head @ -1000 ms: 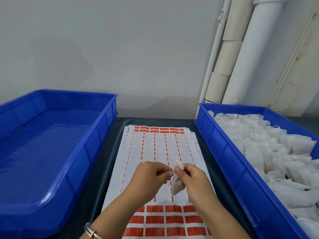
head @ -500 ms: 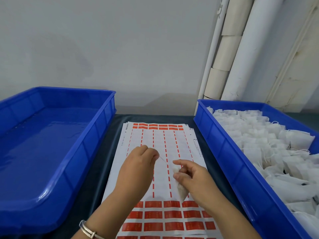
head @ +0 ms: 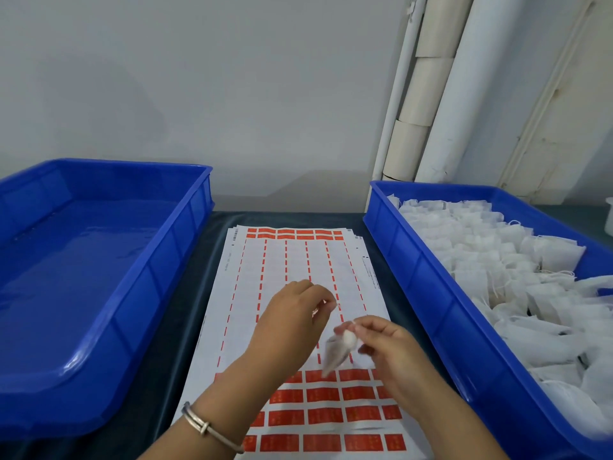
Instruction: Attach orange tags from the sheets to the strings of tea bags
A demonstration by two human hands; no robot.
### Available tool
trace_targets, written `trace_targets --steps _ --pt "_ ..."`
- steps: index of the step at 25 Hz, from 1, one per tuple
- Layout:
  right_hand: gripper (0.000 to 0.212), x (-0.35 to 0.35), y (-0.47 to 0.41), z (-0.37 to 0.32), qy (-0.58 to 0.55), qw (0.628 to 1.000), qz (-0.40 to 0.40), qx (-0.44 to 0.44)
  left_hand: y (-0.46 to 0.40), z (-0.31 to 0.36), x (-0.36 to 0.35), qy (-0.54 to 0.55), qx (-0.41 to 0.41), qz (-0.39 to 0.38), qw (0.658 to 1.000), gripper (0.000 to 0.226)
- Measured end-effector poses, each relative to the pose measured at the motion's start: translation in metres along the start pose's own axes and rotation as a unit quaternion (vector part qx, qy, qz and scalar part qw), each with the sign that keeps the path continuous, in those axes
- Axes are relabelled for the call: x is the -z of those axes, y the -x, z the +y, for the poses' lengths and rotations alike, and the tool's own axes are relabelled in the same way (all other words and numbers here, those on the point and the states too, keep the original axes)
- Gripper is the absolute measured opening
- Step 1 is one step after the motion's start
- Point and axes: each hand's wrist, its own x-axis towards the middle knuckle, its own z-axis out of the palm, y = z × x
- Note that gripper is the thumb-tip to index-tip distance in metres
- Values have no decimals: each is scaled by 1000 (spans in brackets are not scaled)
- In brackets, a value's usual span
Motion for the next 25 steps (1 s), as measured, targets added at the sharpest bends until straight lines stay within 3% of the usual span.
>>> trace_targets --steps 3,6,9,13,19,25 --pt "13 22 5 1 -154 987 46 2 3 4 -23 39 61 -41 996 17" --pt "17 44 7 11 -105 985 134 -10 13 7 -52 20 66 -163 984 23" --pt "19 53 8 23 -38 978 191 -68 23 13 -67 4 7 -252 968 28" --pt "15 53 5 35 15 971 194 -136 27 23 -78 -8 -57 -235 970 36" --pt "17 44 -5 27 62 970 187 -143 23 22 -93 -106 -38 -208 972 38" --pt "19 43 -8 31 59 974 184 -120 23 33 -104 -111 4 -203 973 33"
